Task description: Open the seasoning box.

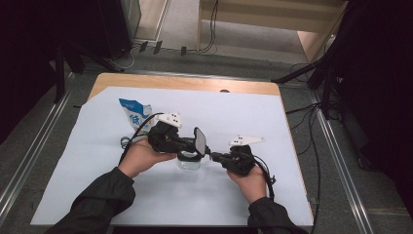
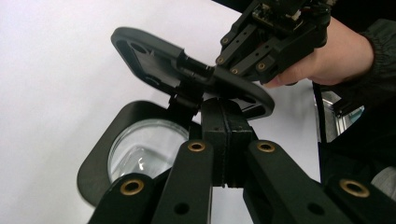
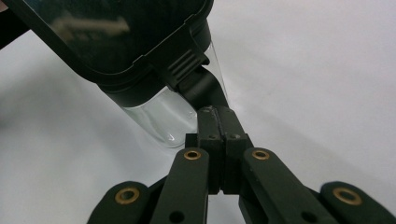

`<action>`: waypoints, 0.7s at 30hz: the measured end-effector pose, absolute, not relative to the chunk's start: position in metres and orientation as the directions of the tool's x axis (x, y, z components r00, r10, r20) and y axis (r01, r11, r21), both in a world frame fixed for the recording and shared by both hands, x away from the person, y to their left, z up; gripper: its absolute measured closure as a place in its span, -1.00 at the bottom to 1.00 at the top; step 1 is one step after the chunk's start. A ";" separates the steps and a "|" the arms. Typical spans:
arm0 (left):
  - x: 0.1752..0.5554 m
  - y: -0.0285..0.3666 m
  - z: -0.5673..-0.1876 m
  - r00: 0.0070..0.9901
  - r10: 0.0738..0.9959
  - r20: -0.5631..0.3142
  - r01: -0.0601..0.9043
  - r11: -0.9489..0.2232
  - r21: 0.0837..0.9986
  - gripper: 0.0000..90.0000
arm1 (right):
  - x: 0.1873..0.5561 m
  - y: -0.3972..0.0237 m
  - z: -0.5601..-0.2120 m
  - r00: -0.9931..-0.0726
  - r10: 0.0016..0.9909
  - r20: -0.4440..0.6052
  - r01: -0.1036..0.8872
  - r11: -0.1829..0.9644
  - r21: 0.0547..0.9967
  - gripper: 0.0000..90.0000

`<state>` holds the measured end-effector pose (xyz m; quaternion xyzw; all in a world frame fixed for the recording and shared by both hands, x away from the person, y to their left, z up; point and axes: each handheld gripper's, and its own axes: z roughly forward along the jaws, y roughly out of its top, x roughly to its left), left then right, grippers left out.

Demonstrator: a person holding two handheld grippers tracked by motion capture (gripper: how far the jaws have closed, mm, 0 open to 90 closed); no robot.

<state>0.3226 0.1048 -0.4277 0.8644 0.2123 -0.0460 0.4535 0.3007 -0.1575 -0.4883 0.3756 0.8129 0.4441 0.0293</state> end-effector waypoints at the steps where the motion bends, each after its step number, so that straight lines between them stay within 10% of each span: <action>1: 0.323 0.100 -0.427 0.908 0.321 -0.270 0.405 -0.504 0.763 1.00 | 0.301 -0.157 -0.488 -0.716 0.637 0.286 0.585 0.323 0.744 1.00; 21: 0.332 0.072 -0.435 0.905 0.330 -0.267 0.410 -0.518 0.751 1.00 | 0.298 -0.155 -0.490 -0.698 0.657 0.284 0.587 0.298 0.753 1.00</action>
